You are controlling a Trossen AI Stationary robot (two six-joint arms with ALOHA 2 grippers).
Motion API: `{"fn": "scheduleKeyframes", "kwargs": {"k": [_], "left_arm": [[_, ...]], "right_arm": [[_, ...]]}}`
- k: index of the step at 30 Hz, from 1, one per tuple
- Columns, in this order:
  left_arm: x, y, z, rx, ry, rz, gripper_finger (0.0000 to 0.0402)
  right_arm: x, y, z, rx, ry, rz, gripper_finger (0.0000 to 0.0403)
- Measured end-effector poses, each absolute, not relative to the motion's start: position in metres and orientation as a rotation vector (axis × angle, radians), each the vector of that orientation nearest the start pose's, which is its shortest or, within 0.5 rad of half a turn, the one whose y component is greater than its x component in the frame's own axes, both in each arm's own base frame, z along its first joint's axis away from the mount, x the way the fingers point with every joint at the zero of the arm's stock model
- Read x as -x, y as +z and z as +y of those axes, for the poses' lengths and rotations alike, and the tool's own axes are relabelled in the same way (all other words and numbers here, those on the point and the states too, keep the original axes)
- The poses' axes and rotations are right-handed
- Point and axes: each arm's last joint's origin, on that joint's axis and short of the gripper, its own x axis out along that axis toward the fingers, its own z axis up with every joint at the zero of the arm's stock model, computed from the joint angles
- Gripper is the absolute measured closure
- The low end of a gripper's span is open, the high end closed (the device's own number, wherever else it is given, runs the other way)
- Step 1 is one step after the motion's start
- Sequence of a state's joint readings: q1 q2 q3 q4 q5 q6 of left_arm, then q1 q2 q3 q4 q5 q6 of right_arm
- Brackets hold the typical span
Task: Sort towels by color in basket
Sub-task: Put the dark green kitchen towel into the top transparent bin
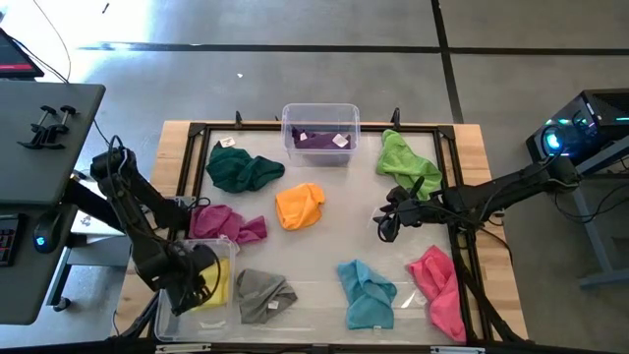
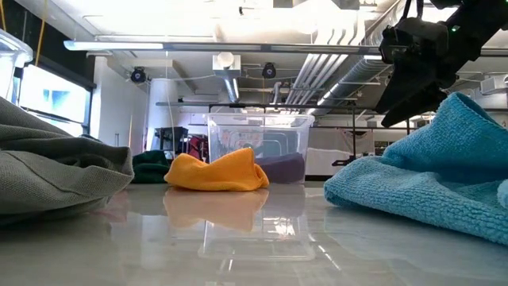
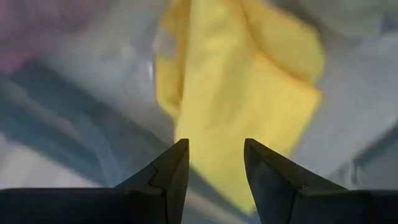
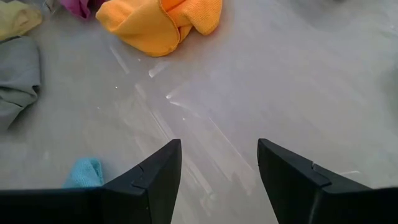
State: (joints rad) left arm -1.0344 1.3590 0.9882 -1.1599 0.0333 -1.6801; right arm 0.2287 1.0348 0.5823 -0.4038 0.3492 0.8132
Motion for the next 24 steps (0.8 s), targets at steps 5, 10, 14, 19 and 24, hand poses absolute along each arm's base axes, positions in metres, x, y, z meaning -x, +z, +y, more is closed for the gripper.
{"fn": "scheduleKeyframes", "kwargs": {"k": [5, 10, 14, 19, 24], "left_arm": [[-0.114, 0.251, -0.196, 0.600, 0.403, 1.553, 0.0266], [-0.126, 0.278, -0.200, 0.678, 0.353, 1.457, 0.0270], [-0.140, 0.296, -0.195, 0.694, 0.390, 1.193, 0.0271], [-0.159, 0.308, -0.183, 0.679, 0.485, 0.815, 0.0271], [-0.176, 0.314, -0.171, 0.674, 0.568, 0.553, 0.0271]], "right_arm": [[-0.191, 0.206, 0.034, -0.512, -0.448, 0.706, 0.0199], [-0.191, 0.206, 0.034, -0.505, -0.455, 0.703, 0.0199], [-0.191, 0.206, 0.033, -0.498, -0.460, 0.700, 0.0199], [-0.191, 0.206, 0.033, -0.494, -0.465, 0.694, 0.0199], [-0.191, 0.206, 0.033, -0.493, -0.467, 0.693, 0.0199]]}}
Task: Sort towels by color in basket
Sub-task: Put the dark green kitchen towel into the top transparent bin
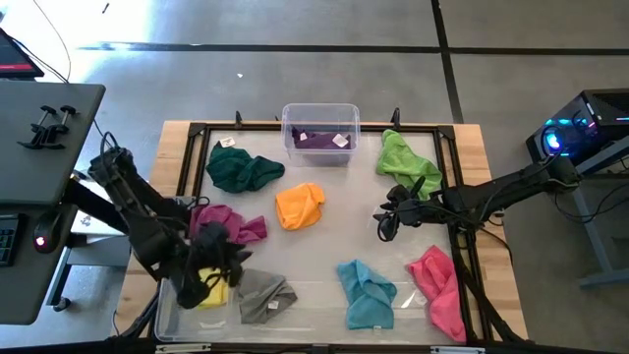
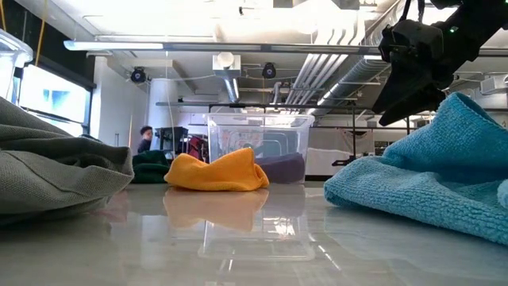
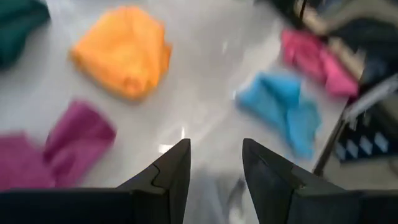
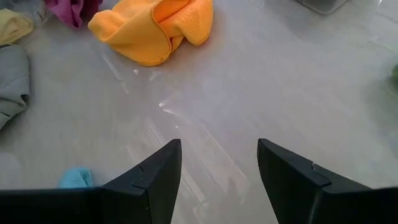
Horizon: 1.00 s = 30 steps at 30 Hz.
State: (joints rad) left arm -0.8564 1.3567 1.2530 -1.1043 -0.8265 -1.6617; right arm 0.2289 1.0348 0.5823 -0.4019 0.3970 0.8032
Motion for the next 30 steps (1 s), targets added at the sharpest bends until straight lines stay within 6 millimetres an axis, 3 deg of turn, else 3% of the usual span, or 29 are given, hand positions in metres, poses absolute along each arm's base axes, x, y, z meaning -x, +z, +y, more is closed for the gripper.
{"fn": "scheduleKeyframes", "kwargs": {"k": [5, 15, 23, 30], "left_arm": [[-0.196, 0.320, -0.159, 0.592, 0.602, 0.413, 0.0271], [-0.238, 0.331, -0.129, 0.419, 0.599, 0.371, 0.0271], [-0.263, 0.328, -0.080, 0.559, 0.638, 0.485, 0.0271], [-0.265, 0.322, -0.036, 0.559, 0.825, 0.535, 0.0271]], "right_arm": [[-0.191, 0.206, 0.033, -0.494, -0.467, 0.691, 0.0199], [-0.192, 0.207, 0.033, -0.502, -0.470, 0.684, 0.0199], [-0.193, 0.208, 0.033, -0.535, -0.471, 0.661, 0.0199], [-0.193, 0.208, 0.033, -0.560, -0.480, 0.656, 0.0199]]}}
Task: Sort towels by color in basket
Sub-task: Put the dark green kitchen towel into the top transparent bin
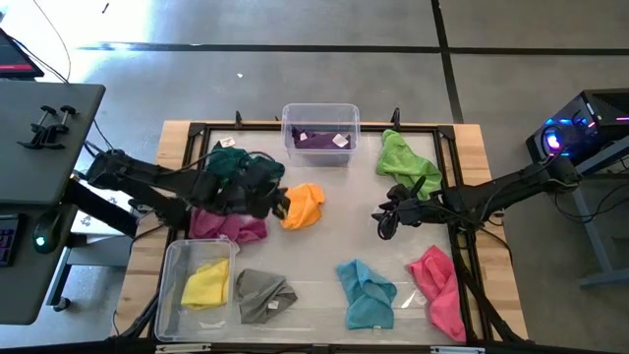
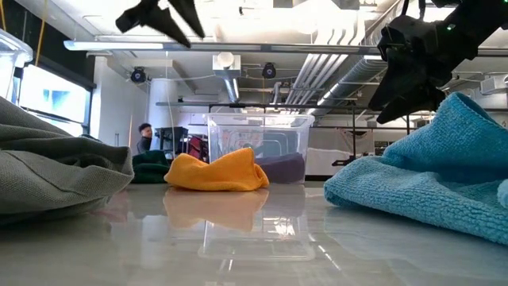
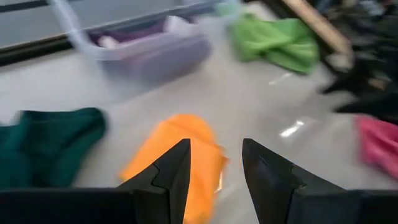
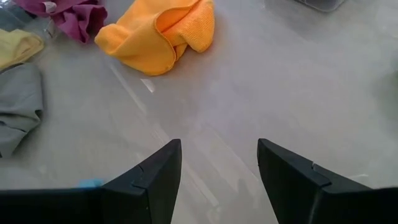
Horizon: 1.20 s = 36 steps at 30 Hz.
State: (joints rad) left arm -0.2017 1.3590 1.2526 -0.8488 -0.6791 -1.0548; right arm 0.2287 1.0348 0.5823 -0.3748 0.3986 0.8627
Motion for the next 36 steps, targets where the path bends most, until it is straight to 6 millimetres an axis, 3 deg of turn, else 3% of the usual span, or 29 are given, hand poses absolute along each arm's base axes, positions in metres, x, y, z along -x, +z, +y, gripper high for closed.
{"fn": "scheduleKeyframes", "kwargs": {"k": [9, 19, 27, 36], "left_arm": [[-0.243, 0.300, 0.020, 0.589, 1.090, 0.796, 0.0256], [-0.223, 0.251, 0.068, 0.678, 1.206, 0.981, 0.0166], [-0.209, 0.221, 0.095, 0.719, 1.282, 0.981, 0.0109], [-0.193, 0.196, 0.116, 0.695, 1.259, 1.039, 0.0103]], "right_arm": [[-0.193, 0.208, 0.033, -0.579, -0.486, 0.653, 0.0199], [-0.193, 0.208, 0.034, -0.555, -0.450, 0.676, 0.0199], [-0.193, 0.207, 0.033, -0.528, -0.470, 0.669, 0.0199], [-0.192, 0.208, 0.027, -0.603, -0.636, 0.559, 0.0199]]}}
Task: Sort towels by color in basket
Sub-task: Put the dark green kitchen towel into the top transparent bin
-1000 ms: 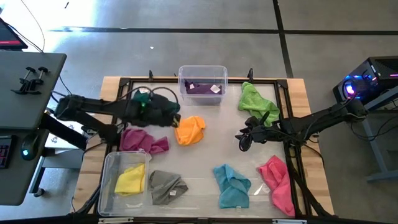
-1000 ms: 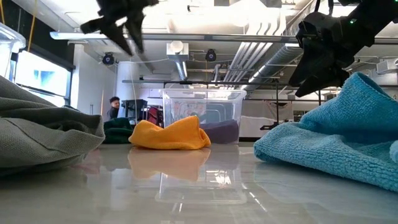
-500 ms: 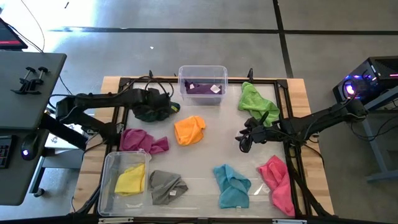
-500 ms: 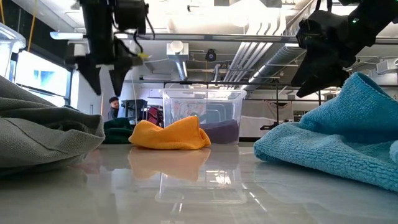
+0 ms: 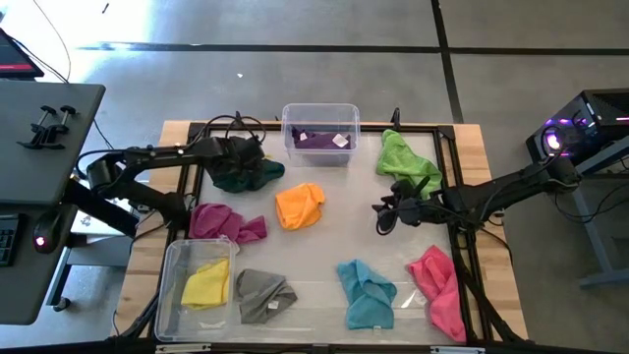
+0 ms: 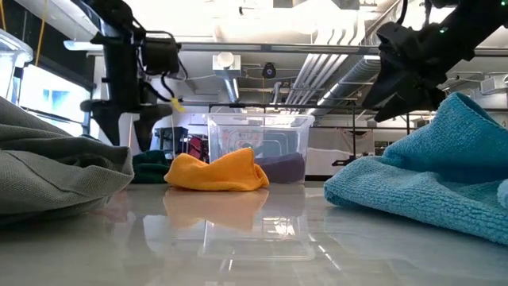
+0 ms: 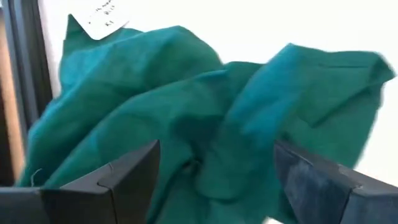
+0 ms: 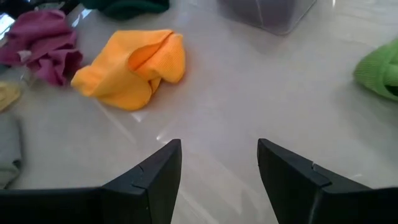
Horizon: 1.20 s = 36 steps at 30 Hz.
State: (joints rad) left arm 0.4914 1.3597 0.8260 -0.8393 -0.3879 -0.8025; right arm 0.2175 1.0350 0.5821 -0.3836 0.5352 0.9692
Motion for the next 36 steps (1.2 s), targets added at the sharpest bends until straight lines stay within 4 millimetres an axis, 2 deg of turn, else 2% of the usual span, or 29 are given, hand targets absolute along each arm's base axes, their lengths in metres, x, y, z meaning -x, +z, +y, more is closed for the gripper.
{"fn": "scheduleKeyframes", "kwargs": {"k": [3, 12, 20, 28, 36], "left_arm": [[-0.186, 0.189, 0.120, 0.675, 1.282, 1.064, 0.0103], [-0.178, 0.158, 0.131, 0.696, 1.176, 1.079, 0.0103], [-0.188, 0.132, 0.134, 0.660, 1.143, 1.186, 0.0134], [-0.200, 0.122, 0.130, 0.612, 1.086, 1.203, 0.0220], [-0.203, 0.122, 0.126, 0.593, 1.036, 1.210, 0.0359]], "right_arm": [[-0.193, 0.209, 0.024, -0.630, -0.660, 0.548, 0.0199], [-0.194, 0.208, 0.011, -0.707, -0.740, 0.509, 0.0199], [-0.195, 0.208, 0.002, -0.673, -0.735, 0.539, 0.0199], [-0.195, 0.208, 0.001, -0.634, -0.726, 0.553, 0.0199], [-0.195, 0.208, 0.002, -0.615, -0.703, 0.572, 0.0199]]}}
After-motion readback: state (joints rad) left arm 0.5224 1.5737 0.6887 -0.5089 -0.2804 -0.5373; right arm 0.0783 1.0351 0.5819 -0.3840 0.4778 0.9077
